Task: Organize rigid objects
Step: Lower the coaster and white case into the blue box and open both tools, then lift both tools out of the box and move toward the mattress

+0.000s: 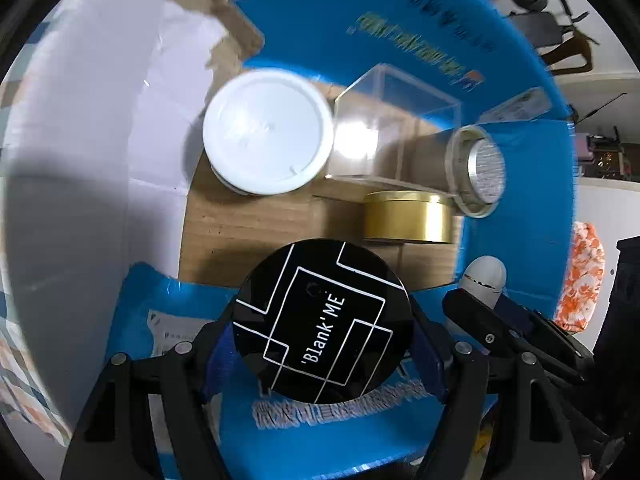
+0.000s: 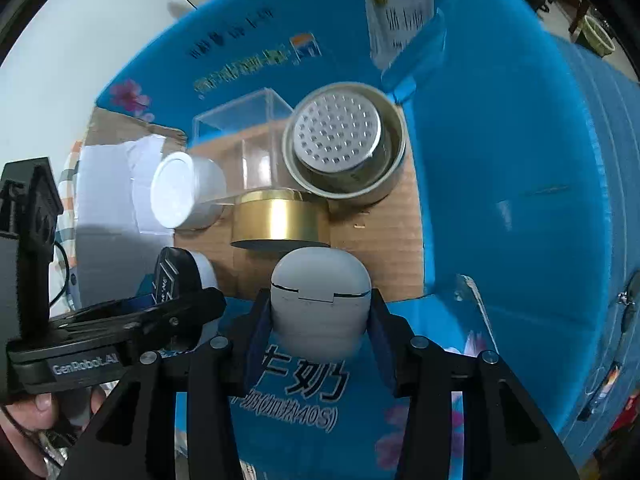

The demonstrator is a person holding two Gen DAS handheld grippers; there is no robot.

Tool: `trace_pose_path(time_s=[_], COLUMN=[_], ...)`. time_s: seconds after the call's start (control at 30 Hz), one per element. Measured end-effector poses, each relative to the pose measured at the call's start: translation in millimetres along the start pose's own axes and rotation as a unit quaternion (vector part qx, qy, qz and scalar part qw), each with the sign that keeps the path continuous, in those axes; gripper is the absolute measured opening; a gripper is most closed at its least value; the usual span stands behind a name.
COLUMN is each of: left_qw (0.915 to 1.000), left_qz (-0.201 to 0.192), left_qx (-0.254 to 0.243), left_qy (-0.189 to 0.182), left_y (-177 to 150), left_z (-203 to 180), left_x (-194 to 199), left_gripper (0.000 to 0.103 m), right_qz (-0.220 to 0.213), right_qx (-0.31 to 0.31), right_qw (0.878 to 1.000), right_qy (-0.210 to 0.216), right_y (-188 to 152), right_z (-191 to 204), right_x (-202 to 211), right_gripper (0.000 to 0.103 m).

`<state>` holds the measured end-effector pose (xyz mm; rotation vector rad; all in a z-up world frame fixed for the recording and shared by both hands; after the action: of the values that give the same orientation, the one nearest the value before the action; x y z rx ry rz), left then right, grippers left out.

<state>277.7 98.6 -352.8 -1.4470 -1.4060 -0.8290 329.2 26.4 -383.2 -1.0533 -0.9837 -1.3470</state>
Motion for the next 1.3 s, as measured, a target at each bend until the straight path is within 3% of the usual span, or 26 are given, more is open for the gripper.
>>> trace_pose_path(time_s=[0.23,0.4,0.47,0.57,0.67,1.0,1.3], left_qw=[0.9976,0.9973,0.9975,0.9979,0.9968,0.9822,0.9726], left_qz=[0.042,0.052,0.050,0.026,-0.001,-0.085,-0.155], left_qx=[-0.026,-0.027,-0.025,-0.020,-0.025,-0.079,-0.081], left_qy=[0.048,0.045,0.042,0.057,0.076,0.147,0.153], left_y=[2.1,-2.4,-2.8,-2.8,-7.9,-46.0,-65.8], left_z=[6.1,6.5,7.6,6.1,5.7,-22.7,-29.2], left_x=[-21.8,-18.0,-15.2,-3.8,9.0,55.6,109.9], left_gripper=[0.074,0.074,0.084,0.090,0.090,0.090,0.090], right_qz=[0.039,0.049,0.052,0.055,0.046,-0.018,-0.060], right_qx=[0.023,0.027,0.031,0.045,0.065,0.090,0.071], right_qw=[0.999,0.998,0.998,0.997,0.995,0.987,0.990], right_qy=[0.000,-0.013,-0.029,-0.044,-0.066,-0.129,-0.107], right_y=[-3.0,-6.8,-7.1,-9.3,-15.7,-49.9,-63.8], right_z=[0.1,-4.9,-5.8,-5.3,-0.5,13.1,20.7], right_x=[-26.4,-30.7,-30.8,-29.3,-25.8,10.0,71.4], right_gripper=[0.049,0.051,0.054,0.062,0.085,0.088,0.088])
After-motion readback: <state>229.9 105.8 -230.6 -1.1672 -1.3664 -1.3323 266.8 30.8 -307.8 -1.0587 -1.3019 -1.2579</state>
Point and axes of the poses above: each gripper's, at about its wrist camera, not at the fingertips, and x roughly against the way its jaws point, z to its left, y to its top, the point moved 5 cm from there along -x, roughly the way its jaws point, and after that the axes turned 1 degree about -x, right-handed, at the moved point
